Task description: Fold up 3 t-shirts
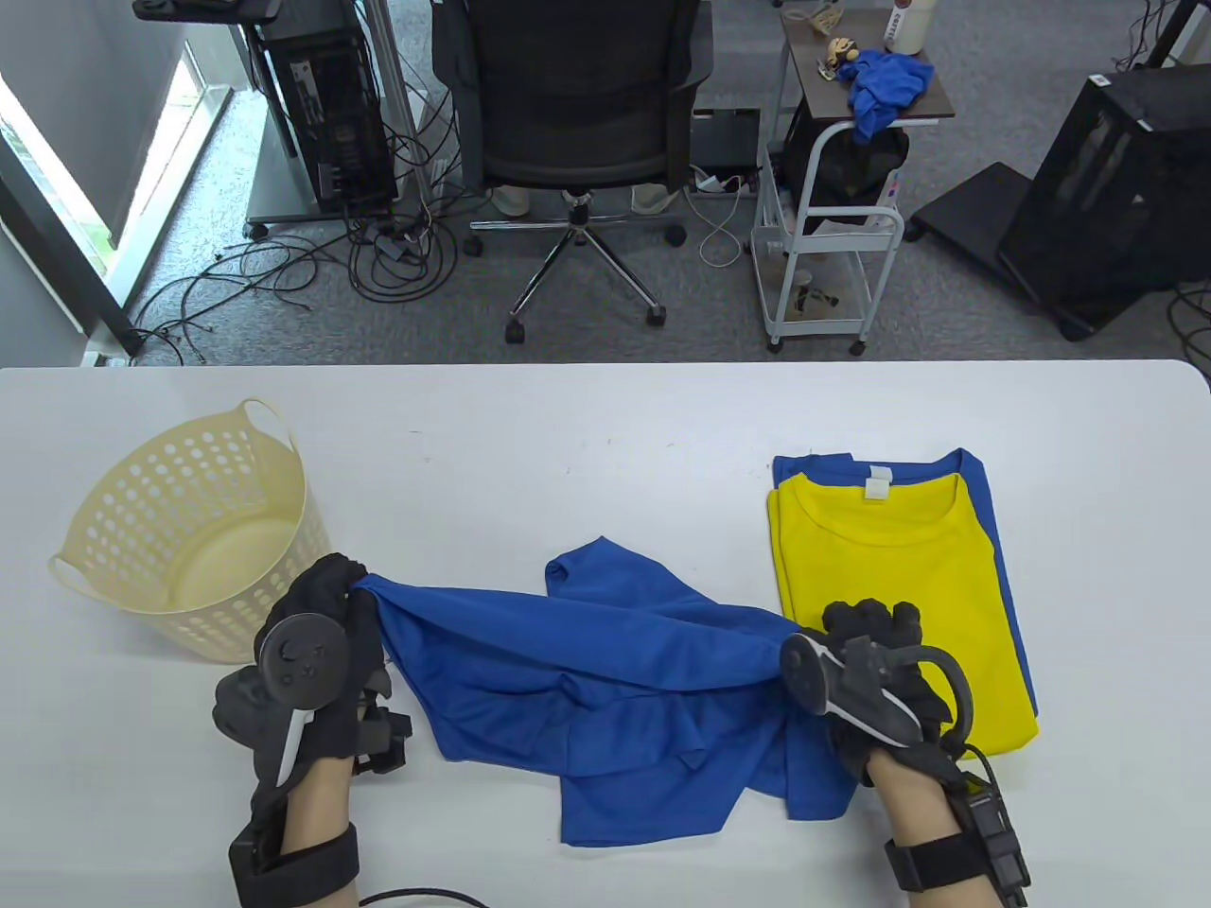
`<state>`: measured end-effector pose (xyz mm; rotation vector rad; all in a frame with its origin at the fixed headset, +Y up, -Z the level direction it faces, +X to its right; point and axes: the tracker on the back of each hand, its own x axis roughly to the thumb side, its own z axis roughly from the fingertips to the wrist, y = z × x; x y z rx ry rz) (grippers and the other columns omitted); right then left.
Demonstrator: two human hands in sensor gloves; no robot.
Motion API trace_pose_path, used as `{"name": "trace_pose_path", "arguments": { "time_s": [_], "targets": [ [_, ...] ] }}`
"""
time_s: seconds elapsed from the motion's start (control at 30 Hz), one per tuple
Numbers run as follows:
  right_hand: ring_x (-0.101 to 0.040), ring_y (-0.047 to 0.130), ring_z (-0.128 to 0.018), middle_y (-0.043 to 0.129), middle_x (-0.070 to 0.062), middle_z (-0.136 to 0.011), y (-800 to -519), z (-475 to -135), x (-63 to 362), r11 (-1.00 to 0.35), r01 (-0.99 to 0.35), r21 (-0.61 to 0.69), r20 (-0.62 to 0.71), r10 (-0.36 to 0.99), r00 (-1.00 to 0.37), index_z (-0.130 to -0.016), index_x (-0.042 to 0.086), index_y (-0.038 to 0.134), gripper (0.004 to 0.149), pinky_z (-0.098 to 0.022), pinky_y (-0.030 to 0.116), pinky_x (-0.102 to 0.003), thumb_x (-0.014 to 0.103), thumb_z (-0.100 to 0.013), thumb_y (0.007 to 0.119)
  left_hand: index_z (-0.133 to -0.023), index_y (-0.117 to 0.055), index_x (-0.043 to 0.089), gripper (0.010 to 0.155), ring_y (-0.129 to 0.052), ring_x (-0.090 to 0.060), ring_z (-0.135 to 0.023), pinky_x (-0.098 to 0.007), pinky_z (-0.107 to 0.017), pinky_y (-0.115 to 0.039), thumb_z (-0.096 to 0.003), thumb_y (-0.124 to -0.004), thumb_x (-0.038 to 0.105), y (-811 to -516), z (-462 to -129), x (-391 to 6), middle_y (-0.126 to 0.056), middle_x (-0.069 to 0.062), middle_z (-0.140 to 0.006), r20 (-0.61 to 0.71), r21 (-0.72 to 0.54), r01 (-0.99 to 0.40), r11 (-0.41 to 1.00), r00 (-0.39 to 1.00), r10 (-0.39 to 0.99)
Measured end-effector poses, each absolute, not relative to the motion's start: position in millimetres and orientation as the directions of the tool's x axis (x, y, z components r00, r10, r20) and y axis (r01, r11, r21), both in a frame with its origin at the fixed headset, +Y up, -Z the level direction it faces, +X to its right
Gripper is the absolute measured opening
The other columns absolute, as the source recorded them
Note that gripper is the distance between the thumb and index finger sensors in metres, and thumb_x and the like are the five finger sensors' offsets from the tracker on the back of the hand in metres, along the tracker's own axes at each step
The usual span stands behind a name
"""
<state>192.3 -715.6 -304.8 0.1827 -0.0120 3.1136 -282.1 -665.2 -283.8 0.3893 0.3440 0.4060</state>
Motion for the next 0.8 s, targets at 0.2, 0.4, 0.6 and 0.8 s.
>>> {"name": "trace_pose_path", "arguments": {
  "time_s": [0.2, 0.4, 0.6, 0.8],
  "targets": [
    [-0.043, 0.068, -0.091, 0.075, -0.007, -0.093, -707.4, -310.6, 222.0, -0.982, -0.098, -0.16, -0.102, 0.115, -0.988, -0.067, 0.019, 0.088, 0.039, -0.069, 0.044, -0.071, 0.047, -0.046, 0.07, -0.091, -0.062, 0.04, 0.043, -0.074, -0.015, -0.095, -0.049, -0.077, -0.063, -0.0489, -0.06, 0.048, -669.4, -288.9, -285.4, -0.067, 0.012, -0.103, -0.27, 0.405, -0.298, 0.864, 0.864, 0.425],
    [-0.043, 0.069, -0.09, 0.07, -0.009, -0.096, -716.4, -315.5, 216.9, -0.957, 0.187, -0.222, -0.232, -0.134, -0.963, -0.086, 0.023, 0.073, 0.047, -0.069, 0.046, -0.07, 0.042, -0.044, 0.081, -0.089, -0.068, 0.041, 0.043, -0.079, -0.016, -0.092, -0.049, -0.075, -0.066, -0.0468, -0.064, 0.05, -677.6, -299.3, -271.9, -0.073, 0.012, -0.099, -0.261, 0.327, -0.223, 0.918, 0.913, 0.315],
    [-0.033, 0.065, -0.097, 0.062, 0.001, -0.104, -698.7, -288.9, 169.8, -0.9, 0.146, -0.41, 0.025, -0.172, -0.985, -0.085, 0.039, 0.068, 0.048, -0.074, 0.044, -0.067, 0.035, -0.041, 0.086, -0.088, -0.069, 0.041, 0.043, -0.079, -0.016, -0.092, -0.049, -0.074, -0.066, -0.0464, -0.065, 0.051, -683.2, -302.8, -273.7, -0.074, 0.012, -0.099, -0.282, 0.29, -0.216, 0.932, 0.912, 0.299],
    [-0.042, 0.045, -0.103, 0.048, -0.004, -0.112, -725.8, -293.7, 140.4, -0.947, 0.301, -0.11, 0.204, -0.318, -0.926, -0.079, 0.044, 0.075, 0.039, -0.074, 0.035, -0.068, 0.034, -0.042, 0.084, -0.088, -0.069, 0.041, 0.043, -0.079, -0.016, -0.092, -0.049, -0.074, -0.066, -0.0464, -0.065, 0.05, -685.9, -303.0, -275.5, -0.074, 0.012, -0.099, -0.286, 0.281, -0.225, 0.933, 0.909, 0.305]
  ]
}}
